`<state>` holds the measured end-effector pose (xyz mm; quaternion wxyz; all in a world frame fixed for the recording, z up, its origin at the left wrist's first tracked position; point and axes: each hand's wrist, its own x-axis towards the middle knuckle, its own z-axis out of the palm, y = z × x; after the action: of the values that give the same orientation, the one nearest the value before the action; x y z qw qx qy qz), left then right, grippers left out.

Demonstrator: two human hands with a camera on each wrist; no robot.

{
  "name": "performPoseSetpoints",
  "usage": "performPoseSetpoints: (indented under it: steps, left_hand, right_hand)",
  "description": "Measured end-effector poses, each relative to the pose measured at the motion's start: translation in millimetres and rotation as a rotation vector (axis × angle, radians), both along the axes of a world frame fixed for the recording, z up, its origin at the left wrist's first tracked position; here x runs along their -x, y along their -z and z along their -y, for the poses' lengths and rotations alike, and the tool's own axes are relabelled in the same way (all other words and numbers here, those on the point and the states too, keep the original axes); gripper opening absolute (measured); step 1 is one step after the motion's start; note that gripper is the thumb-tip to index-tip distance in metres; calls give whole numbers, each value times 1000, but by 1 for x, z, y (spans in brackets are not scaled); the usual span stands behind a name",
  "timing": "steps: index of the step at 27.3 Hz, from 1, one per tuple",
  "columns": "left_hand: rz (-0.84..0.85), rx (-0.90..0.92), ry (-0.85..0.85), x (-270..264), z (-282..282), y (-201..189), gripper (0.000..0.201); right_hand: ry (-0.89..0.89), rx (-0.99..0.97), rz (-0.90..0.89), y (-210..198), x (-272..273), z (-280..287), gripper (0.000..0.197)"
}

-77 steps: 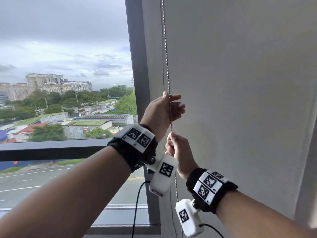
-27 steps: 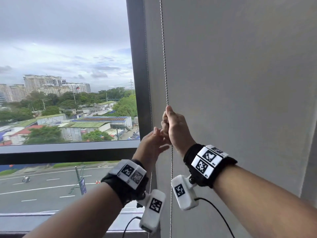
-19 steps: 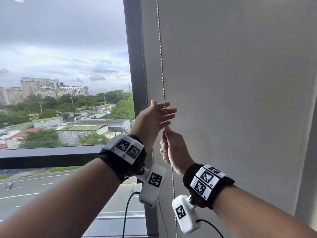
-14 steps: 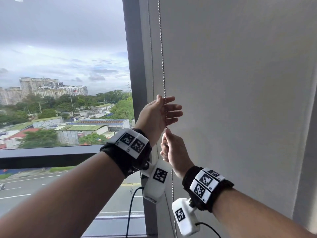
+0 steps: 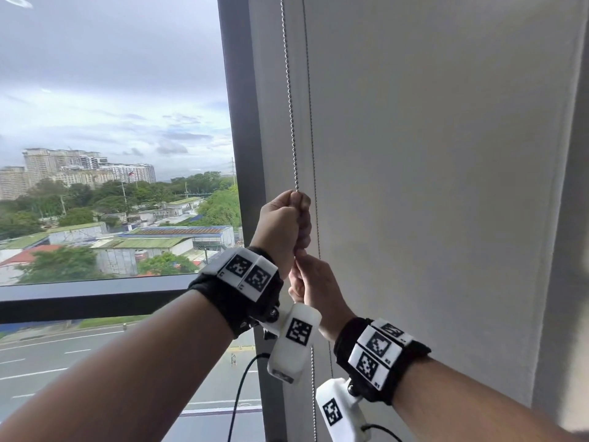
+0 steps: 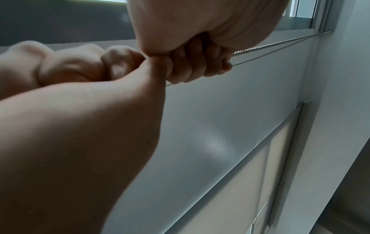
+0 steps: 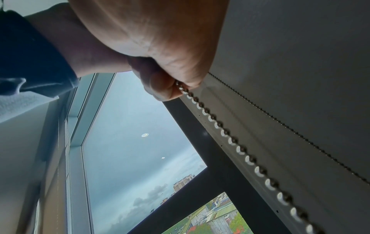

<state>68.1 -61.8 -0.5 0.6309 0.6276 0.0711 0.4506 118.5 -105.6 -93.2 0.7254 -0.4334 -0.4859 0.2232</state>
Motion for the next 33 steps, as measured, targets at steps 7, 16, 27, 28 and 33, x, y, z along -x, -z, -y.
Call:
performPoseSetpoints:
  steps: [7,16,27,28,33]
  left_hand:
    - [9,-29,-11,-2,6,0,42]
    - [-5,-290,-364,-21,-31,9,36]
    - [53,-292,-462,-43,-62,16,37]
    - [55,-288,-464,-45,-63,16,36]
    - [73,-294,-546,-49,-76,16,32]
  right_hand:
    - [84,-31,92,3,-18,2,46]
    - [440,-66,255,-9,-54,-19,34]
    - [230,116,228,-23,-65,-76,65]
    - [207,112,212,-20,-66,-81,62]
    - [211,88,178,-17,-66,-92,61]
